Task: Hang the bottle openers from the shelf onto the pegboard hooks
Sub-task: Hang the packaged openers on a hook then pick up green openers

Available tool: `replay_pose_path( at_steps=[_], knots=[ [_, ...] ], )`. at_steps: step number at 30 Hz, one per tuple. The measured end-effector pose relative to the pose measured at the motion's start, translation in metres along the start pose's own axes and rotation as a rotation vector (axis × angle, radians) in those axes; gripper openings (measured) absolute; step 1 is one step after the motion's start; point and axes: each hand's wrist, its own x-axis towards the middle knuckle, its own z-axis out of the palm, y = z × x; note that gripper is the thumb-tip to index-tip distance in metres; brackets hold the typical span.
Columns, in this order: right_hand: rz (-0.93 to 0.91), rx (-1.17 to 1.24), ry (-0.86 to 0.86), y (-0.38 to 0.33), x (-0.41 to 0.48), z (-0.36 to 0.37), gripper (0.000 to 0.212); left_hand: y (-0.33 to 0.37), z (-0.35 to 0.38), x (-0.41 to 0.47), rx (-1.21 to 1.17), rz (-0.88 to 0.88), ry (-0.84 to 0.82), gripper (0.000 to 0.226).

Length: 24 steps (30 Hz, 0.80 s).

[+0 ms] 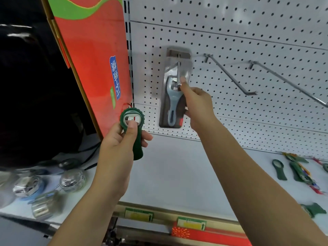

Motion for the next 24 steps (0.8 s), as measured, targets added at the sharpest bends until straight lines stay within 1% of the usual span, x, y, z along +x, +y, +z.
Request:
replay_pose_path(
  at_steps=[1, 2, 4, 6, 8, 12, 13, 15, 17, 19, 20, 21, 24],
  knots=[
    [0.042, 0.004, -0.001, -0.001, 0.008, 0.003, 0.056, 0.001, -0.002, -0.001, 0.000, 0.004, 0.009, 0.023],
    [0.065, -0.019, 0.001, -0.002, 0.016, 0.006, 0.062, 0.001, -0.003, -0.002, 0.000, 0.005, 0.017, 0.024],
    [0.031, -0.097, 0.020, -0.001, 0.035, 0.010, 0.076, 0.003, -0.005, -0.004, 0.004, 0.002, 0.021, 0.023],
    [-0.012, -0.140, 0.039, 0.000, 0.051, 0.011, 0.079, 0.004, -0.005, -0.009, 0.029, -0.003, 0.012, 0.022],
    [-0.013, -0.165, 0.059, 0.001, 0.063, 0.013, 0.080, 0.003, -0.005, -0.013, 0.050, -0.012, 0.004, 0.022],
    [0.056, -0.148, 0.099, 0.005, 0.081, 0.016, 0.092, 0.002, -0.004, -0.017, 0.058, -0.046, 0.006, 0.026],
    [0.083, -0.149, 0.099, 0.002, 0.077, 0.017, 0.090, 0.002, -0.003, -0.017, 0.059, -0.054, 0.007, 0.026],
    [0.110, -0.155, 0.113, -0.001, 0.059, 0.019, 0.065, 0.001, -0.001, -0.017, 0.056, -0.067, 0.012, 0.025],
    [0.106, -0.148, 0.161, 0.007, 0.039, 0.016, 0.054, -0.002, -0.001, -0.016, 0.060, -0.078, 0.020, 0.023],
    [0.085, -0.063, 0.125, 0.025, 0.009, 0.006, 0.038, -0.005, -0.002, -0.015, 0.081, -0.070, -0.001, 0.022],
    [0.071, -0.020, 0.083, 0.034, -0.011, 0.000, 0.027, -0.006, -0.002, -0.015, 0.078, -0.069, -0.022, 0.022],
    [0.061, 0.006, 0.034, 0.041, -0.033, -0.008, 0.021, -0.006, -0.001, -0.015, 0.062, -0.076, -0.047, 0.022],
    [0.033, 0.038, -0.107, 0.054, -0.094, -0.035, 0.024, -0.006, 0.009, -0.016, -0.010, -0.096, -0.119, 0.019]
  ],
)
